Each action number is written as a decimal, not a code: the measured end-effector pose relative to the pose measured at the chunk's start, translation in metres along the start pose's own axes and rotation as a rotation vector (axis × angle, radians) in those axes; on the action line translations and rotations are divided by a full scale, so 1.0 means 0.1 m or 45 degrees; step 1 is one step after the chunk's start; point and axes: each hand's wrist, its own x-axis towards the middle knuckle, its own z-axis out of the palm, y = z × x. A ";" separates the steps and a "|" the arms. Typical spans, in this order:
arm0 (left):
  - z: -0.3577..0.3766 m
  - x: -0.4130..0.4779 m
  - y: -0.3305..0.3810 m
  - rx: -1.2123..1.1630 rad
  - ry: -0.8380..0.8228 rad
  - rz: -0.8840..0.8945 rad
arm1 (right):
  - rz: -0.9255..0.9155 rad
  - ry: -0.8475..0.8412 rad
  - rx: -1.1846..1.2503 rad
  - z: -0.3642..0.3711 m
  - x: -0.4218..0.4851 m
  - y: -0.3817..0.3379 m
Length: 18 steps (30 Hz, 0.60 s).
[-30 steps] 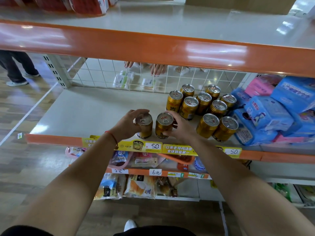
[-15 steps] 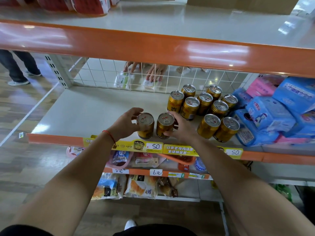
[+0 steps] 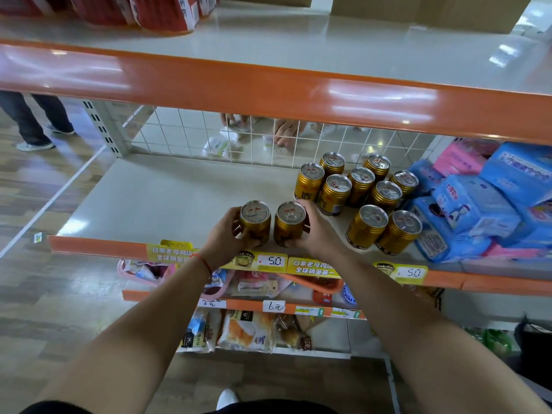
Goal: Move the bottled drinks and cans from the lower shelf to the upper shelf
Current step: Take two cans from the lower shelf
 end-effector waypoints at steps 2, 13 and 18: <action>0.00 0.01 0.02 0.049 0.006 0.034 | 0.032 -0.014 0.042 0.04 0.00 0.05; 0.01 0.04 0.03 0.042 0.027 0.073 | 0.074 0.076 0.151 0.15 0.01 0.09; 0.02 0.05 0.03 0.003 0.010 0.081 | 0.055 0.112 0.161 0.16 0.00 0.11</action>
